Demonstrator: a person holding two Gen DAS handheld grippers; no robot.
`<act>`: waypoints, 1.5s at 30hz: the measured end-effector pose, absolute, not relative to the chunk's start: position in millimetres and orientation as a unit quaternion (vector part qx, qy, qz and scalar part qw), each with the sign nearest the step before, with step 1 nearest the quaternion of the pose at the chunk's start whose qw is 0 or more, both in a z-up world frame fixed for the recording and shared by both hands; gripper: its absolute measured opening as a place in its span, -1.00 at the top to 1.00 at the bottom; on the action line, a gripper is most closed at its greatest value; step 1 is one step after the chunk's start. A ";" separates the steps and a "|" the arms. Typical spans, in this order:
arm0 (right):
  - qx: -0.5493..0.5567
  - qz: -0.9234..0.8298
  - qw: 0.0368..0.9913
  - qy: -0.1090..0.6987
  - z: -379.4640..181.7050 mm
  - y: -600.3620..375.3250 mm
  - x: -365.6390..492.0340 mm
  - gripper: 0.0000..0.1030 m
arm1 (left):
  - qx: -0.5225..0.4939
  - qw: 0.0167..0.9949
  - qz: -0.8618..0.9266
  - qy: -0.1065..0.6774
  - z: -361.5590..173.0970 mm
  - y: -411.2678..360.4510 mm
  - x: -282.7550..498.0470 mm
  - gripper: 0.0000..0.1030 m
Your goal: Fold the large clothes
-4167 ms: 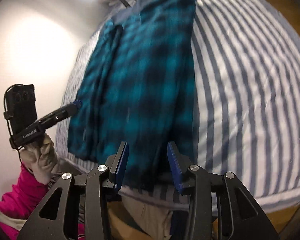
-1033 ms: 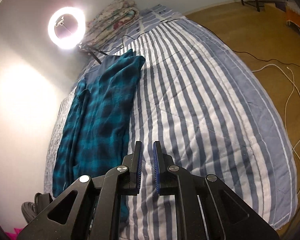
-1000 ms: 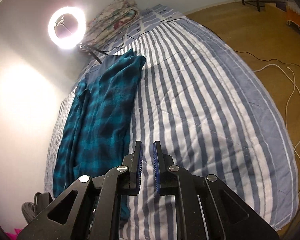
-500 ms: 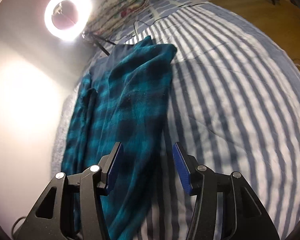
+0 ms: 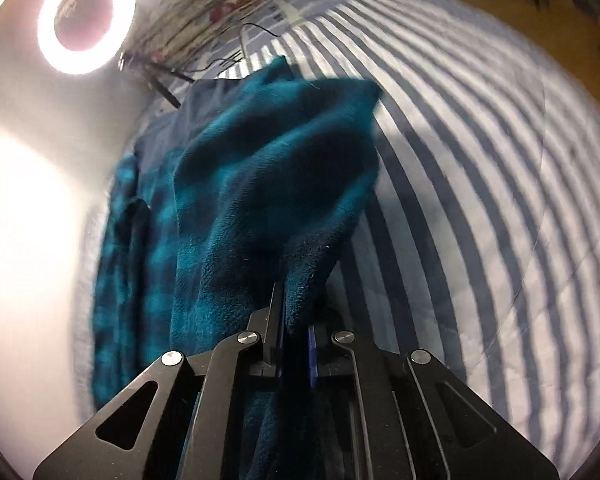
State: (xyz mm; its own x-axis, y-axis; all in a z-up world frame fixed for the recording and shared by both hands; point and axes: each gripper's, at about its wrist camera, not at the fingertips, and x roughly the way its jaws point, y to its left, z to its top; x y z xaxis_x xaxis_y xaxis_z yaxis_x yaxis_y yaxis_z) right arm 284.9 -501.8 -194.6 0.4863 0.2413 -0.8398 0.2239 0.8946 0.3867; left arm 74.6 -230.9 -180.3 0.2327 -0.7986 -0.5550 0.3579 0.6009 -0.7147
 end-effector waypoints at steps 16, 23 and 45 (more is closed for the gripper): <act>-0.106 0.025 0.851 0.514 -177.5 -302.3 327.9 0.88 | -0.264 0.768 -0.314 0.492 -200.0 -163.3 61.9 0.86; -0.145 0.058 0.831 0.534 -219.9 -268.0 334.5 0.80 | -0.262 0.769 -0.301 0.499 -208.5 -159.0 60.0 0.86; 0.026 0.164 0.832 0.529 -155.5 -345.0 220.5 0.58 | -0.255 0.777 -0.290 0.497 -202.0 -162.4 53.6 0.86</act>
